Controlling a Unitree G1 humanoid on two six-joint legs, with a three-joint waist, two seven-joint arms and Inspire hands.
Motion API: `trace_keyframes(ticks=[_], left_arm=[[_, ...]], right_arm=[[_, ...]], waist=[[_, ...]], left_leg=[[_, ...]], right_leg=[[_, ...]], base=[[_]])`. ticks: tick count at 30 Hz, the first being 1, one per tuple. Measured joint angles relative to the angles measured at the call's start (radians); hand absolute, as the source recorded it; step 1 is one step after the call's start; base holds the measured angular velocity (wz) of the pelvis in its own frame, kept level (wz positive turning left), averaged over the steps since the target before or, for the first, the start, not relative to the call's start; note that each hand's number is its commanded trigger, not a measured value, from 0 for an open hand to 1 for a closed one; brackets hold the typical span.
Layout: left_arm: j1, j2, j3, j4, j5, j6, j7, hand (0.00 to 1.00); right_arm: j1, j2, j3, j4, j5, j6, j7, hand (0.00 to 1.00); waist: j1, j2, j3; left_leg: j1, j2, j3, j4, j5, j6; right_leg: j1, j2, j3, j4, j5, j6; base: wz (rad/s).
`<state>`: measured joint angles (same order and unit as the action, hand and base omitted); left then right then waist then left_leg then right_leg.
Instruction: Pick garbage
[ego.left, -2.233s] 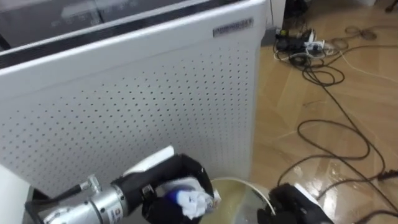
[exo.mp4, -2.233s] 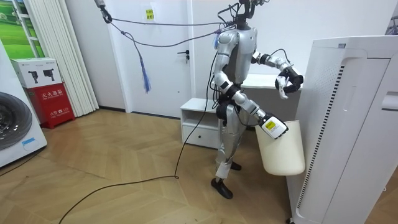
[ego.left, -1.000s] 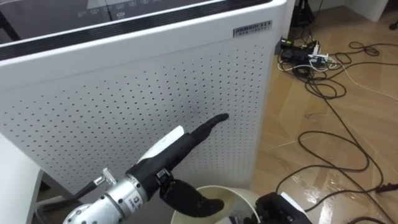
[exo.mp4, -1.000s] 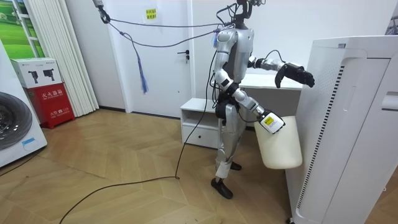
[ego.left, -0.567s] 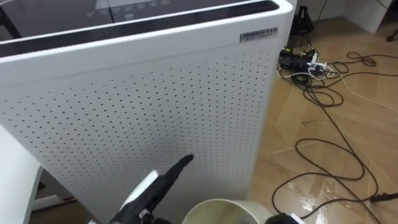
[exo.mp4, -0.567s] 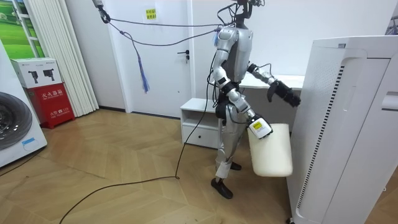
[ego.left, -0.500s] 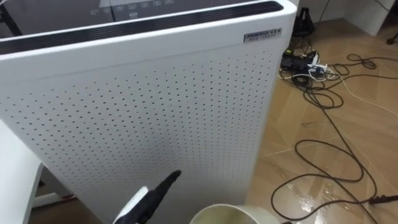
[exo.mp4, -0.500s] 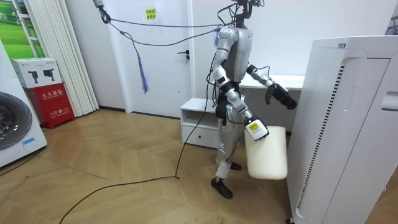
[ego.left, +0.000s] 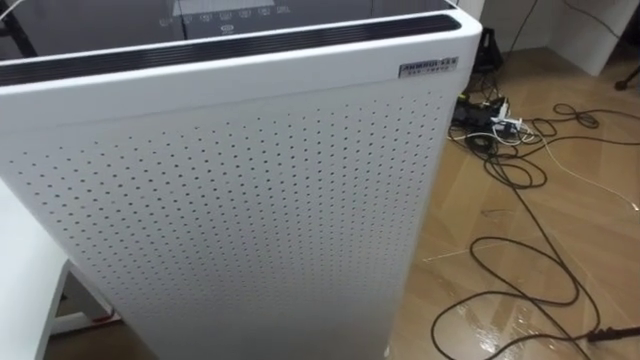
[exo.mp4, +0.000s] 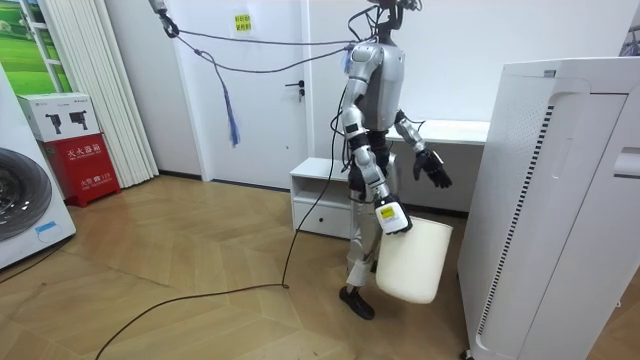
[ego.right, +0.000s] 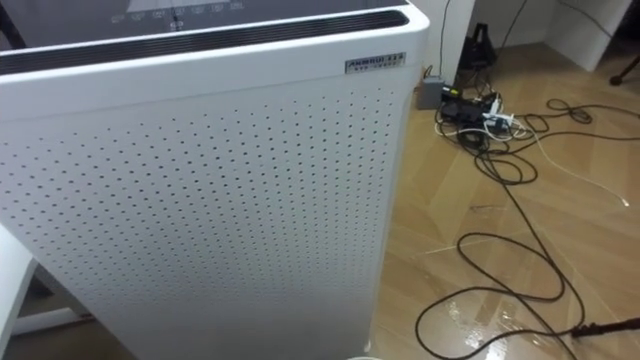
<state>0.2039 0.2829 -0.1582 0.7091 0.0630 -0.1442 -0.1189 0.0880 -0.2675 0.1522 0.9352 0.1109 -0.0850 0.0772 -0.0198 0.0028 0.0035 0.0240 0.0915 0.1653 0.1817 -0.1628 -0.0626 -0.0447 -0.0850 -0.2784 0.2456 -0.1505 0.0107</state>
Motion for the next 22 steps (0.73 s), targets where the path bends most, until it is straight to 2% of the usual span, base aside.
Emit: trace_keyframes(ticks=[1,2,3,5,9,12,17,22], left_arm=[[0.003,0.0,0.0,0.023,-0.013,-0.001,0.0,0.0],[0.009,0.0,0.0,0.07,-0.038,-0.001,0.001,0.0],[0.011,0.0,0.002,0.106,-0.059,-0.001,0.002,0.0],[0.013,-0.005,0.007,0.154,-0.106,0.0,0.004,0.0],[0.012,-0.044,0.063,0.298,-0.191,-0.001,0.009,0.0],[0.014,-0.07,0.109,0.351,-0.221,0.001,0.02,0.0],[0.028,-0.081,0.164,0.401,-0.269,0.019,0.021,0.0],[0.029,-0.087,0.188,0.453,-0.367,0.044,0.025,0.0]], right_arm=[[0.0,0.001,0.0,0.01,0.003,-0.003,0.0,1.0],[0.0,0.007,-0.008,0.036,0.008,-0.008,0.0,1.0],[0.0,0.017,-0.028,0.053,0.009,-0.008,0.0,1.0],[0.002,0.031,-0.05,0.074,0.021,-0.011,0.0,1.0],[0.004,0.049,-0.1,0.164,0.084,-0.014,0.004,1.0],[0.016,0.064,-0.152,0.224,0.16,-0.014,0.008,1.0],[0.034,0.082,-0.228,0.244,0.171,-0.009,0.011,1.0],[0.051,0.089,-0.236,0.266,0.218,-0.007,0.009,1.0]], waist=[[-0.002,-0.003,0.0011],[-0.003,-0.006,-0.0038],[-0.003,-0.007,-0.0045],[-0.003,-0.009,-0.0032],[-0.003,-0.014,-0.0001],[-0.006,-0.016,0.0003],[-0.011,-0.015,-0.001],[-0.008,-0.02,-0.0041]], left_leg=[[0.005,0.0,0.0,-0.001,0.0,0.0],[0.006,0.0,0.0,-0.001,0.0,0.0],[0.007,0.0,0.0,-0.001,0.0,0.0],[0.007,0.0,0.0,-0.003,0.0,0.0],[0.042,-0.001,-0.001,-0.022,-0.001,0.0],[0.046,-0.001,-0.001,-0.026,-0.003,0.002],[0.057,0.0,0.0,-0.042,-0.003,0.001],[0.063,0.0,-0.001,-0.046,-0.005,0.0]], right_leg=[[0.007,0.0,-0.001,-0.006,0.0,0.001],[0.009,0.0,-0.002,-0.009,-0.002,0.002],[0.009,0.0,-0.003,-0.01,-0.003,0.002],[0.01,0.001,-0.005,-0.014,-0.003,0.002],[0.049,0.004,-0.008,-0.032,-0.003,0.007],[0.064,0.003,-0.024,-0.043,-0.003,0.01],[0.065,0.006,-0.023,-0.042,-0.008,0.011],[0.065,0.008,-0.023,-0.043,-0.009,0.01]], base=[[0.04],[0.04],[0.05],[0.04],[0.01],[0.14],[0.01],[0.0]])
